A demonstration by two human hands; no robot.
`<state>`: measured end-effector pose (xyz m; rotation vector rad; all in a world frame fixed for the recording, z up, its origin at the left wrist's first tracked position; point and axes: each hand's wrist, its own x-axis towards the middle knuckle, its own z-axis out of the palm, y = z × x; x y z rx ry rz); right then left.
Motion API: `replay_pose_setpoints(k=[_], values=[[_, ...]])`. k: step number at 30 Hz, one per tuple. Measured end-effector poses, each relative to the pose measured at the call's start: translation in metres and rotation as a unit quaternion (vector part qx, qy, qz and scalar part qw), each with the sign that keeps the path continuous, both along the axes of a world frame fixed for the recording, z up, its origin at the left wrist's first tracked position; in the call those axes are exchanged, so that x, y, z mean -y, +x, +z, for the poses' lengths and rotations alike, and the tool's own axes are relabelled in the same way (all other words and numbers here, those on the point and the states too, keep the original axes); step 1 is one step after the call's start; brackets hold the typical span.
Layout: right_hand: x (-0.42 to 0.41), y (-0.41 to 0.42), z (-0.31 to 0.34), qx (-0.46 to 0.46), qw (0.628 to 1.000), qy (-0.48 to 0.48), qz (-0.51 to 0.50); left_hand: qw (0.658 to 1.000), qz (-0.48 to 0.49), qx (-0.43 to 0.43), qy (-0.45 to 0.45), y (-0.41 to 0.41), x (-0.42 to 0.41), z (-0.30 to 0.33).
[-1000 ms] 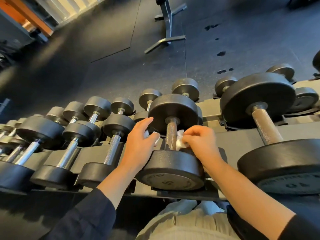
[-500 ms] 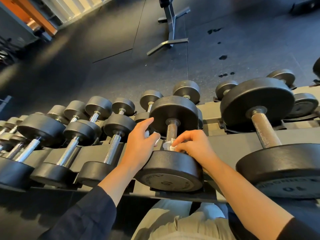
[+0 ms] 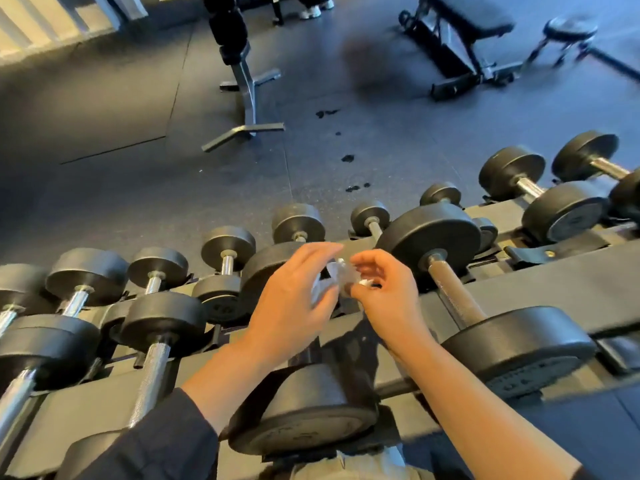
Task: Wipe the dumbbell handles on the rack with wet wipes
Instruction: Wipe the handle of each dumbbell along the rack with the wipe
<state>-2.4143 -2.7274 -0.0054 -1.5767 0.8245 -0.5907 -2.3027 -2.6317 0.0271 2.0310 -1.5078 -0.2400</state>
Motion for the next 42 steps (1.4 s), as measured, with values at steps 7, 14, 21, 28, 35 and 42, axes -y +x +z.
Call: replay_pose_setpoints(k=[7, 14, 21, 28, 35, 42], values=[[0.036, -0.018, 0.018, -0.173, 0.971, -0.161, -0.012, 0.993, -0.103, -0.030, 0.048, 0.009, 0.038, -0.019], [0.079, -0.043, 0.043, -0.421, 0.842, -0.319, 0.111, 0.977, -0.162, -0.104, 0.086, -0.002, 0.059, -0.056], [0.089, -0.025, 0.037, -0.500, 0.707, -0.391, 0.313, 0.975, -0.161, -0.085, 0.131, 0.000, 0.052, -0.083], [0.083, -0.028, 0.041, -0.542, 0.667, -0.362, 0.360, 0.971, -0.155, -0.091, 0.159, -0.002, 0.049, -0.080], [0.087, -0.055, 0.055, -0.550, 0.747, -0.163, 0.336, 0.973, -0.149, -0.113, 0.133, -0.001, 0.049, -0.086], [0.097, -0.041, 0.053, -0.515, 0.773, -0.271, 0.250, 0.975, -0.154, -0.100, 0.124, 0.000, 0.050, -0.087]])
